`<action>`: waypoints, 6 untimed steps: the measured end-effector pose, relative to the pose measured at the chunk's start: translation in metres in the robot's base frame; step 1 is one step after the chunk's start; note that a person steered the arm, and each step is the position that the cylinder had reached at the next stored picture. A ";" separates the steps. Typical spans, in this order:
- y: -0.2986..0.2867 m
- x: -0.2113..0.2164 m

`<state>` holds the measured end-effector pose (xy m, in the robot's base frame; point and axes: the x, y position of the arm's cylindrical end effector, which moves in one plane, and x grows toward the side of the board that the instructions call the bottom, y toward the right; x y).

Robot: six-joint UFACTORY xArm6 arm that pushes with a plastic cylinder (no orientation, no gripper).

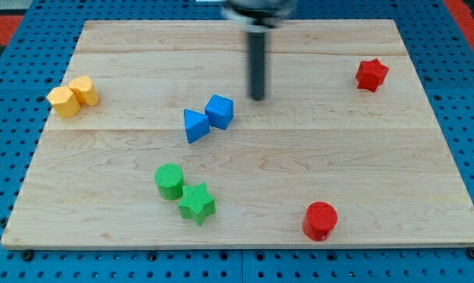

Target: Drag the red star towards the top right

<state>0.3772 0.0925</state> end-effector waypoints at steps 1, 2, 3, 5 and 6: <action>0.124 -0.007; 0.176 -0.009; 0.144 -0.037; 0.098 -0.084; 0.081 -0.047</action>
<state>0.3302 0.1735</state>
